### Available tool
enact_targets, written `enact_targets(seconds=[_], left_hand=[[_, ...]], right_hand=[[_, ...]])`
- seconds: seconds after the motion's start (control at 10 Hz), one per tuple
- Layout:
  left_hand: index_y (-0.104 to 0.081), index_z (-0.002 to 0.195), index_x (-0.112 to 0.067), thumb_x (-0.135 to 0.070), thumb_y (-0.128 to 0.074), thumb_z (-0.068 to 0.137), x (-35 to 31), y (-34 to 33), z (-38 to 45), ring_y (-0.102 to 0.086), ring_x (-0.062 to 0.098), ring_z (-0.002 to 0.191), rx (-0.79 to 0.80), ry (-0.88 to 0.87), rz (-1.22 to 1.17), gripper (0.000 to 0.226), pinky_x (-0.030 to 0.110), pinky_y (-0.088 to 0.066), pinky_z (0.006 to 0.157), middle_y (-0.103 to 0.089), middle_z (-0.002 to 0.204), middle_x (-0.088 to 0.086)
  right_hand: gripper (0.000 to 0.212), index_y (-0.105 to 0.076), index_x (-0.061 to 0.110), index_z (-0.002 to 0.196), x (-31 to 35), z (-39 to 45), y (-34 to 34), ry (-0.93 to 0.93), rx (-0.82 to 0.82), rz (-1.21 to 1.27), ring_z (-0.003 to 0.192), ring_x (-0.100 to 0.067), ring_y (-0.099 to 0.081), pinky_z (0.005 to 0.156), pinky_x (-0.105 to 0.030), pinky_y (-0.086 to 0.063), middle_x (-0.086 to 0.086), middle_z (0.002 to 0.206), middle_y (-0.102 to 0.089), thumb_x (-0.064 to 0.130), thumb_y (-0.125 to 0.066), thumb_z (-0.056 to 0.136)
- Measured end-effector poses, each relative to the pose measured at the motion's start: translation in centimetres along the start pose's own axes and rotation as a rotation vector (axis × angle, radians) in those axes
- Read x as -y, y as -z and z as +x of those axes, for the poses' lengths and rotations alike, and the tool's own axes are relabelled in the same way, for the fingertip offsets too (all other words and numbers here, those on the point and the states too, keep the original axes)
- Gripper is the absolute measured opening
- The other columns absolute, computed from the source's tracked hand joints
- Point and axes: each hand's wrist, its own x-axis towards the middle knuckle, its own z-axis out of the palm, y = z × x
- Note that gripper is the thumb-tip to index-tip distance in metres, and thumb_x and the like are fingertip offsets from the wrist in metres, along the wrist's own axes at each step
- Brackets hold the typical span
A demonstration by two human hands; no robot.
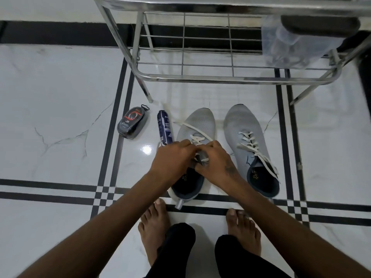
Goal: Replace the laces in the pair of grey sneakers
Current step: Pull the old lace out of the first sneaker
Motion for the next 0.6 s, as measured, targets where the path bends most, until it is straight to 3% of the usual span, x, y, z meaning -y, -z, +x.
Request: enact_targets(seconds=[0.1, 0.2, 0.3, 0.4, 0.5, 0.6], left_hand=[[-0.064, 0.096, -0.014, -0.022, -0.076, 0.082, 0.4, -0.1, -0.3, -0.067, 0.025, 0.069, -0.042, -0.040, 0.028, 0.020, 0.029, -0.038, 0.048, -0.062, 0.092, 0.003], [-0.066, 0.109, -0.018, -0.027, -0.076, 0.082, 0.7, -0.6, -0.6, -0.068, 0.022, 0.075, -0.030, -0.110, -0.010, 0.030, 0.029, -0.041, 0.047, -0.064, 0.101, 0.001], [-0.071, 0.099, -0.019, -0.029, -0.078, 0.081, 1.1, -0.9, -0.6, -0.068, 0.022, 0.067, -0.088, -0.125, -0.030, 0.022, 0.028, -0.044, 0.048, -0.066, 0.098, -0.001], [-0.071, 0.092, -0.017, -0.021, -0.069, 0.090, 1.0, -1.3, -1.1, -0.068, 0.014, 0.078, -0.139, 0.228, -0.537, 0.004, 0.026, -0.051, 0.064, -0.069, 0.097, -0.005], [-0.069, 0.096, -0.005, -0.013, -0.054, 0.099, 0.2, -1.0, -1.4, -0.073, 0.026, 0.090, -0.120, 0.928, -1.487, 0.017, 0.027, -0.058, 0.073, -0.074, 0.096, 0.011], [-0.065, 0.093, -0.003, -0.033, -0.047, 0.103, -0.2, 0.2, -1.2, -0.069, 0.015, 0.088, 0.045, 0.942, -1.448, 0.036, 0.025, -0.054, 0.075, -0.070, 0.097, 0.013]], right_hand=[[0.047, -0.064, 0.033, 0.124, -0.3, -0.2, 0.1, 0.023, -0.003, 0.027, 0.095, -0.010, -0.056, 0.080, -0.019, -0.042, 0.006, 0.109, -0.046, 0.035, -0.079, 0.079], [0.048, -0.065, 0.033, 0.125, -0.3, -0.2, 0.3, 0.029, 0.008, 0.035, 0.097, -0.011, -0.056, 0.080, -0.018, -0.041, 0.006, 0.109, -0.046, 0.033, -0.079, 0.079], [0.047, -0.066, 0.034, 0.123, -0.2, -0.2, 0.4, 0.020, 0.024, 0.032, 0.100, -0.012, -0.057, 0.083, -0.019, -0.043, 0.005, 0.110, -0.046, 0.031, -0.079, 0.077], [0.046, -0.065, 0.035, 0.123, -0.3, -0.4, 0.3, 0.024, -0.030, -0.003, 0.098, -0.014, -0.057, 0.080, -0.020, -0.042, 0.008, 0.105, -0.044, 0.032, -0.077, 0.079], [0.047, -0.062, 0.033, 0.129, -0.6, -0.7, 0.3, 0.033, -0.053, -0.054, 0.101, -0.015, -0.055, 0.079, -0.017, -0.037, 0.010, 0.105, -0.041, 0.027, -0.073, 0.084], [0.046, -0.061, 0.030, 0.128, -0.7, -0.9, 0.2, 0.056, -0.046, -0.086, 0.102, -0.018, -0.054, 0.081, -0.020, -0.038, 0.007, 0.106, -0.041, 0.023, -0.073, 0.083]])
